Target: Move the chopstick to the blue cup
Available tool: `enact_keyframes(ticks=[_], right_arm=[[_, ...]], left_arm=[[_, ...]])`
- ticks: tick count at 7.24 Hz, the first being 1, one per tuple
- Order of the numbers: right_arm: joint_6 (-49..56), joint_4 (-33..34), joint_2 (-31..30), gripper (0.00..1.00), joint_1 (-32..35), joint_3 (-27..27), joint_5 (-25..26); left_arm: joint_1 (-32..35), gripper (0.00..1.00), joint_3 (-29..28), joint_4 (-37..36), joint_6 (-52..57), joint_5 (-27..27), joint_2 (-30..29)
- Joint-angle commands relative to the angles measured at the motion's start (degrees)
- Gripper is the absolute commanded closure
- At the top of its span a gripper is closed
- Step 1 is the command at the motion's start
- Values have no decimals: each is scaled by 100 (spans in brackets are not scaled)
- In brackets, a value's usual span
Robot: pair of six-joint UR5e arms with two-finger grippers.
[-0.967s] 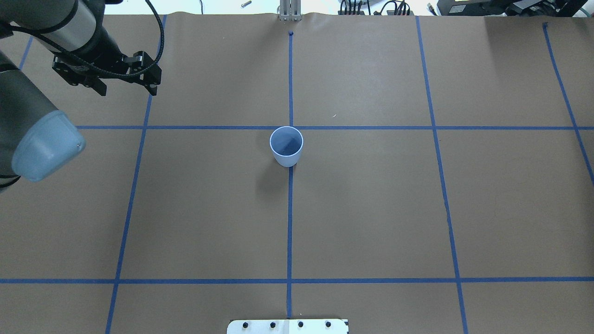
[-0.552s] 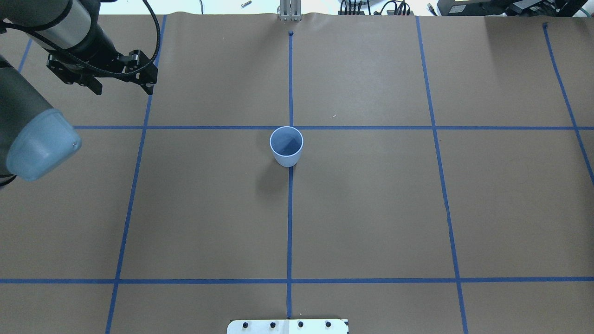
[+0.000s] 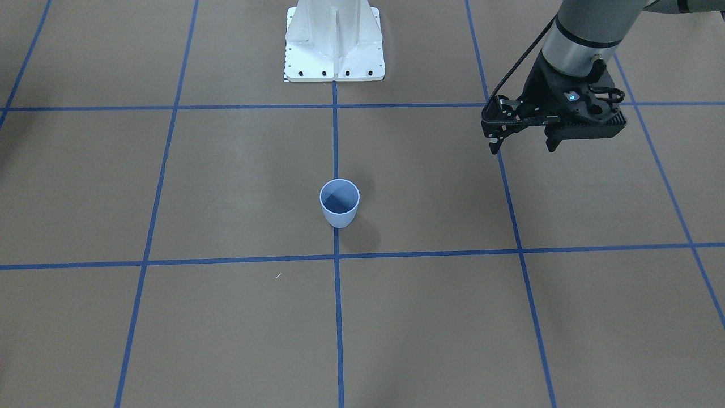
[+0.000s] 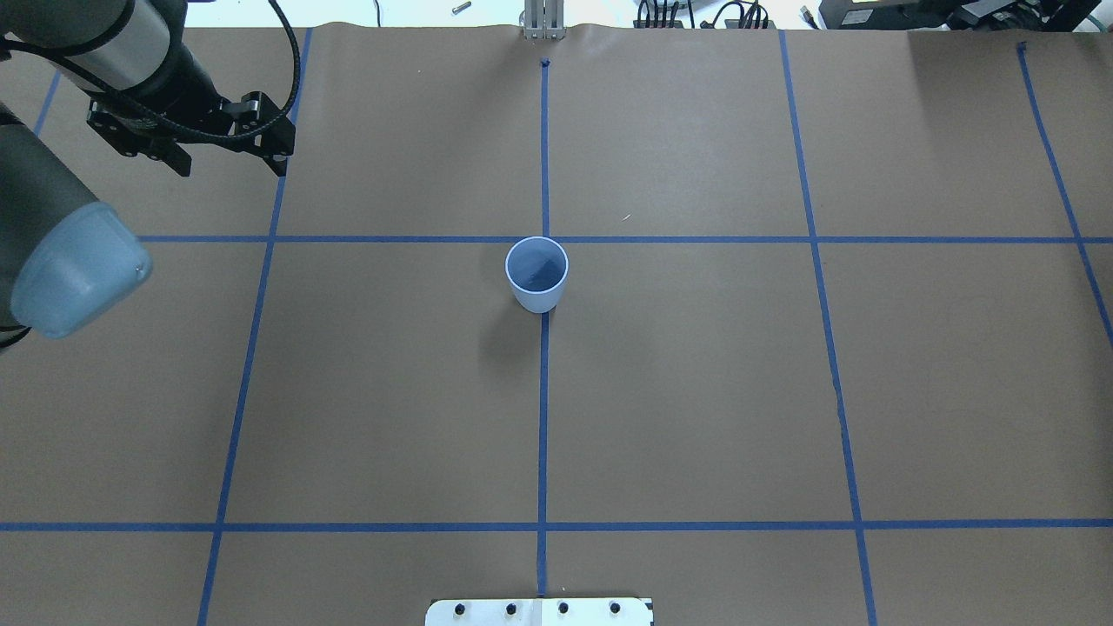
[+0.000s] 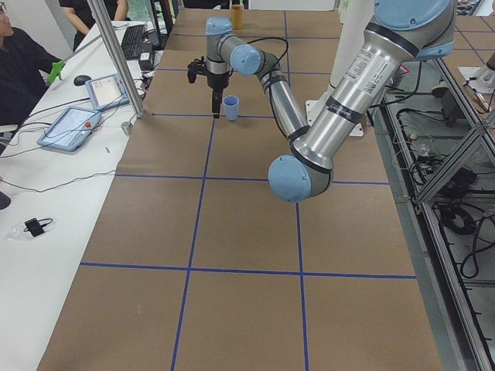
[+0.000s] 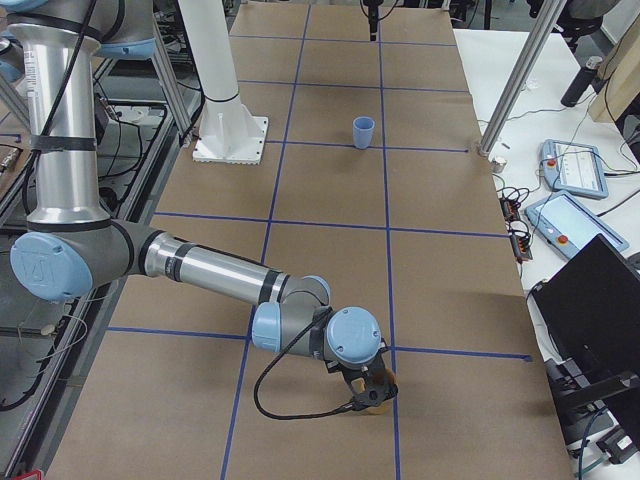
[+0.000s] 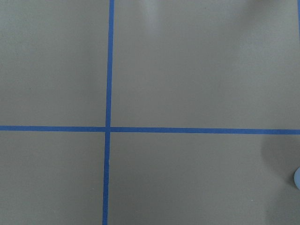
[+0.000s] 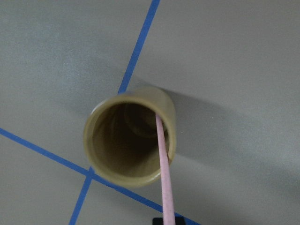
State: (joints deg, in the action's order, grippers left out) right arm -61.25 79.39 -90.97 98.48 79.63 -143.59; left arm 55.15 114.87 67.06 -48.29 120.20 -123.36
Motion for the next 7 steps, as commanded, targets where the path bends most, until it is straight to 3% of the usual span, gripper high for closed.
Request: enact_keyframes(ticks=[1,5,7], right_arm=[[-19,24,-244,100,22,437,51],[-19,199,-474,100,381,711,51],[-19,926,-430,100,557,1175,68]], left_arm=[[5,1,17,0,4,4,5],[5,1,44,-158,4,4,-65],[31,1,44,-159,4,205,-65]])
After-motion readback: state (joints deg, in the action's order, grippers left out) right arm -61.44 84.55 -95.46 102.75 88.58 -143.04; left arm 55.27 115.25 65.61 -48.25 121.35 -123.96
